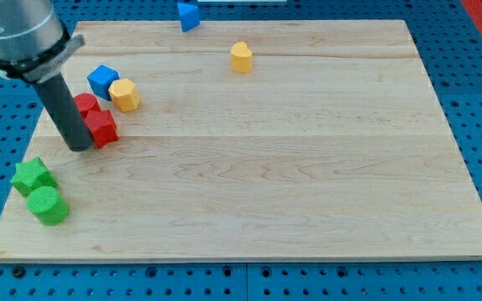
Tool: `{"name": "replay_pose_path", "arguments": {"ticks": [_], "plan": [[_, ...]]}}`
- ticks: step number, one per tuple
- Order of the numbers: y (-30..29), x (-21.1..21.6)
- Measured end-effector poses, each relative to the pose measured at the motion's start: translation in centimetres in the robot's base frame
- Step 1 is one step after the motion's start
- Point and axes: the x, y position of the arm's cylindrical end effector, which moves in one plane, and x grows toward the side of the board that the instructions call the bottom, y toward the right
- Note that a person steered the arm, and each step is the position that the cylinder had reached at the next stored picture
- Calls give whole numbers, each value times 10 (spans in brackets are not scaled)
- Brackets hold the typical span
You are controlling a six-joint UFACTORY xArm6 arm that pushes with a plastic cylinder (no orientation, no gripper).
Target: Move the green circle left a bit
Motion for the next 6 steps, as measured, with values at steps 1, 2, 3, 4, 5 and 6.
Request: {"name": "replay_pose_path", "arguments": {"ticks": [1, 2, 3, 4, 5, 6], "plan": [[-8, -12], [-5, 12], [23, 63], [18, 127], [-20, 147], [-57, 137]]}}
